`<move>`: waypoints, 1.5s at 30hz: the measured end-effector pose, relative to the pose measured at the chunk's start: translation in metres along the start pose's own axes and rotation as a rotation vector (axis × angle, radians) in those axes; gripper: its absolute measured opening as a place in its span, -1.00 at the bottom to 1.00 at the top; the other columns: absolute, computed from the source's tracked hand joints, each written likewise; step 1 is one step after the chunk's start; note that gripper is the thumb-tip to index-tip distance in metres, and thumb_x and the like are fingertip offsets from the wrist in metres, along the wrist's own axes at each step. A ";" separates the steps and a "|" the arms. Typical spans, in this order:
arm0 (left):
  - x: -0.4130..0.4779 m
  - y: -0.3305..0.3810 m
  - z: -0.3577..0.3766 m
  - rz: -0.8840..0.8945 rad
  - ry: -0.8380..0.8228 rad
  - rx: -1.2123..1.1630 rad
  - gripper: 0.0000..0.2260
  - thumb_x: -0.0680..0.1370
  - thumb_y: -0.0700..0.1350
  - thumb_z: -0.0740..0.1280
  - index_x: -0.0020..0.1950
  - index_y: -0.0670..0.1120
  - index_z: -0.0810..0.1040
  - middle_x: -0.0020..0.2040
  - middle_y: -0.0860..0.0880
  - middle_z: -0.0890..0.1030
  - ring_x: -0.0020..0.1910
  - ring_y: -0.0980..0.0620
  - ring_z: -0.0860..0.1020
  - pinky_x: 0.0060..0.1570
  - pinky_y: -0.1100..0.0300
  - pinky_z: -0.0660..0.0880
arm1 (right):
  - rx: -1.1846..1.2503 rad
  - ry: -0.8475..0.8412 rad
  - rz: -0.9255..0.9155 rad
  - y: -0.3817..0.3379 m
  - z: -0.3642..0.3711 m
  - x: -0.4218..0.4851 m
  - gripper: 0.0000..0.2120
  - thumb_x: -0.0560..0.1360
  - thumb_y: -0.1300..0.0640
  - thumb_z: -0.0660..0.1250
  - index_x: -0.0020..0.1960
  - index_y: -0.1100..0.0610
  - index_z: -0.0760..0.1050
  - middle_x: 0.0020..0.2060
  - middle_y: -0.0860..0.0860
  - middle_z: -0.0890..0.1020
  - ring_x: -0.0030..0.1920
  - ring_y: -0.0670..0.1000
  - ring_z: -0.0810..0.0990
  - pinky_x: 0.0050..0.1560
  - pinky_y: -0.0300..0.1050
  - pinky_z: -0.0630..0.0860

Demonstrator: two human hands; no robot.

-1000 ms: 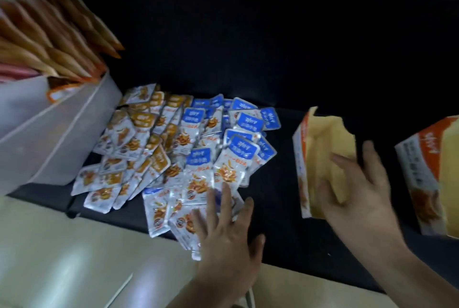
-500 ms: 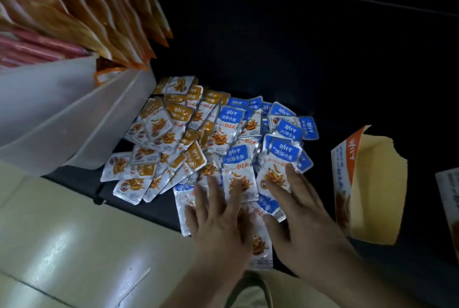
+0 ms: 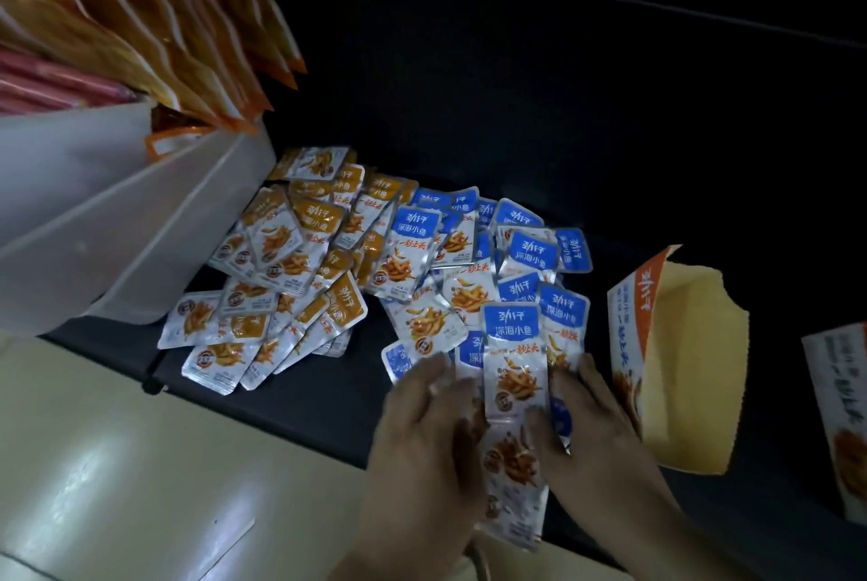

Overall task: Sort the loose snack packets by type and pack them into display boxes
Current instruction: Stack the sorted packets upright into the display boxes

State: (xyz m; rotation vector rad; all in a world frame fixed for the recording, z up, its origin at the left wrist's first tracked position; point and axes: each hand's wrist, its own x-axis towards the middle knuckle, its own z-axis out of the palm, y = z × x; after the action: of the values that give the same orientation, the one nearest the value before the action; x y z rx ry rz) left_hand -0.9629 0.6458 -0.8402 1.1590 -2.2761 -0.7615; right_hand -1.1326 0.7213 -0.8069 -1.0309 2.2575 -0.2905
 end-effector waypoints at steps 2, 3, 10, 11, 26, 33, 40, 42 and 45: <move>0.013 -0.014 -0.010 -0.130 0.001 0.110 -0.63 0.51 -0.06 0.45 0.32 0.04 0.61 0.46 -0.07 0.49 0.44 -0.11 0.41 0.30 -0.10 0.53 | -0.031 0.046 0.036 -0.001 0.003 0.005 -0.33 0.58 -0.27 0.23 0.59 -0.06 0.15 0.66 -0.05 0.00 0.65 0.01 -0.03 0.58 0.03 0.22; 0.018 -0.020 -0.012 -0.202 -0.017 0.164 -0.61 0.52 0.05 0.40 0.34 0.06 0.59 0.45 -0.13 0.51 0.43 -0.21 0.41 0.31 -0.17 0.50 | -0.044 0.089 0.041 -0.004 0.004 0.008 -0.30 0.55 -0.28 0.28 0.57 -0.03 0.16 0.65 0.00 0.03 0.65 0.05 0.00 0.57 0.07 0.23; 0.025 -0.014 0.018 0.028 -0.139 0.330 -0.49 0.61 0.16 0.25 0.52 0.00 0.40 0.62 -0.19 0.27 0.65 -0.28 0.05 0.53 -0.34 0.18 | 0.333 0.262 0.140 -0.024 -0.004 0.041 -0.39 0.37 -0.08 0.55 0.32 -0.09 0.36 0.14 -0.17 0.47 0.34 0.03 0.46 0.36 0.05 0.46; 0.026 -0.013 0.023 0.056 -0.142 0.315 -0.50 0.60 0.10 0.29 0.51 -0.03 0.41 0.62 -0.18 0.29 0.65 -0.25 0.06 0.50 -0.34 0.24 | 0.395 0.278 0.141 -0.026 -0.006 0.044 -0.40 0.36 -0.07 0.56 0.31 -0.12 0.37 0.13 -0.19 0.52 0.28 0.01 0.53 0.29 0.08 0.53; 0.041 -0.016 0.035 0.134 -0.168 0.072 -0.61 0.62 0.12 0.27 0.43 0.09 0.56 0.62 0.02 0.32 0.66 0.00 0.14 0.47 -0.12 0.41 | 0.717 0.198 0.183 -0.032 -0.031 0.063 -0.58 0.47 0.25 0.48 0.20 -0.09 0.46 -0.12 -0.18 0.65 -0.20 -0.19 0.65 -0.39 -0.33 0.49; 0.062 0.013 0.007 -0.016 0.077 -0.114 -0.67 0.62 -0.10 0.34 0.38 0.10 0.53 0.50 0.22 0.34 0.59 0.21 0.18 0.46 0.09 0.38 | 0.763 0.354 0.043 -0.041 -0.062 0.041 -0.75 0.55 0.16 0.44 0.11 -0.10 0.46 -0.10 -0.12 0.68 -0.17 -0.13 0.71 -0.27 -0.15 0.66; 0.088 0.112 -0.032 -0.271 -0.195 -0.818 -0.86 0.69 -0.08 0.27 0.21 0.06 0.57 0.05 0.16 0.72 0.06 0.21 0.68 -0.08 0.35 0.59 | 0.970 0.255 -0.150 -0.044 -0.085 0.006 -0.60 0.59 0.23 0.40 0.22 -0.25 0.49 -0.01 -0.24 0.72 0.01 -0.19 0.71 -0.10 -0.18 0.66; 0.089 0.129 -0.030 -0.303 -0.186 -0.908 -0.83 0.72 -0.13 0.22 0.22 0.04 0.56 0.01 0.14 0.72 -0.01 0.21 0.69 -0.15 0.37 0.58 | 1.022 0.234 -0.161 -0.041 -0.084 -0.001 -0.54 0.63 0.27 0.30 0.30 -0.28 0.47 0.05 -0.21 0.72 0.06 -0.15 0.71 -0.04 -0.15 0.66; 0.084 0.146 -0.022 -0.310 -0.243 -0.954 -0.78 0.73 -0.17 0.18 0.28 0.05 0.53 0.05 0.10 0.72 0.03 0.15 0.70 -0.12 0.32 0.61 | 1.097 0.216 -0.150 -0.032 -0.092 -0.011 -0.55 0.65 0.21 0.26 0.35 -0.31 0.45 0.03 -0.22 0.72 0.03 -0.14 0.72 -0.12 -0.17 0.68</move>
State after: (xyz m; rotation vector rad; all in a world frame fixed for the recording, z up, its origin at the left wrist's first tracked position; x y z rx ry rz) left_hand -1.0775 0.6417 -0.7147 0.9495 -1.5162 -1.9072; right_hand -1.1659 0.7024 -0.7161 -0.5539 1.7192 -1.5390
